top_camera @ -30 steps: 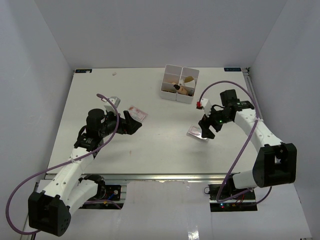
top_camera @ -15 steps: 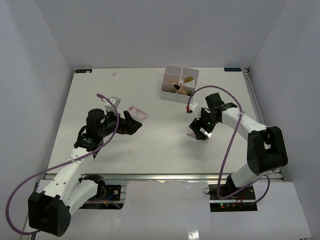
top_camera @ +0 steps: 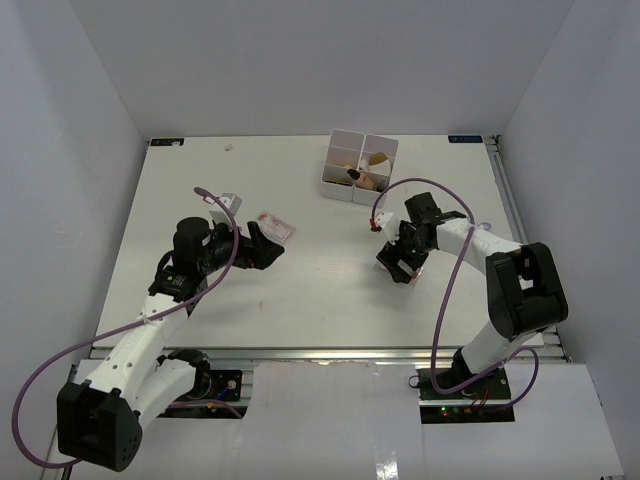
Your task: Organize the makeup
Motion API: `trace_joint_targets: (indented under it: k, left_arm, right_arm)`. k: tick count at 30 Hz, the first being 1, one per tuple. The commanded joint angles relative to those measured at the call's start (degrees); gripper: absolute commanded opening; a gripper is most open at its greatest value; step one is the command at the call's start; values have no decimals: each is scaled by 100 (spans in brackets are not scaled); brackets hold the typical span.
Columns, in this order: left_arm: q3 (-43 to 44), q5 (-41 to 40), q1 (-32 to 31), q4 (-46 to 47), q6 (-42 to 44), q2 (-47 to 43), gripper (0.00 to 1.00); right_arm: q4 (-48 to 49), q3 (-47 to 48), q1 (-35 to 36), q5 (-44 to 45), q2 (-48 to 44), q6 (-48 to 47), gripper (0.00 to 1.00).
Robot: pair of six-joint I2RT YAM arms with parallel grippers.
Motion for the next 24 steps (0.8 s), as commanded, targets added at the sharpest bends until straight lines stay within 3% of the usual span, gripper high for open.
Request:
trace_joint_targets:
  k: [1,6,9,13,16,18,21,24]
  left_arm:
    - [44,139,32,103,25,-8,98]
    - [-11,568,32,305,-16,27,98]
    - [-100,1116,32,596,-128,105,98]
    - [-214,1764,25,1082,-356,296,98]
    - [-262,2145,23,1476,-795,657,98]
    - [-230,2264,3,1632,-1190,883,96]
    - [-60,2197,-169,1730,-1637,1212,93]
    - [191,1745,-626,1716,-1933,1430,92]
  right_arm:
    - [222,-116,29,113,52,12,90]
    - [314,-232,31,209,52,-6,97]
    - [311,-283,25,160,58,-3,91]
    - [296,-321,17,32,46,21,73]
    - [310,-377,7,-69,-55,21,52]
    - [302,-426,-1,-148,-138,21,43]
    - [320,-501,-34,-408,-371,60,31]
    - [320,-555,-61,-748,-818,149,25]
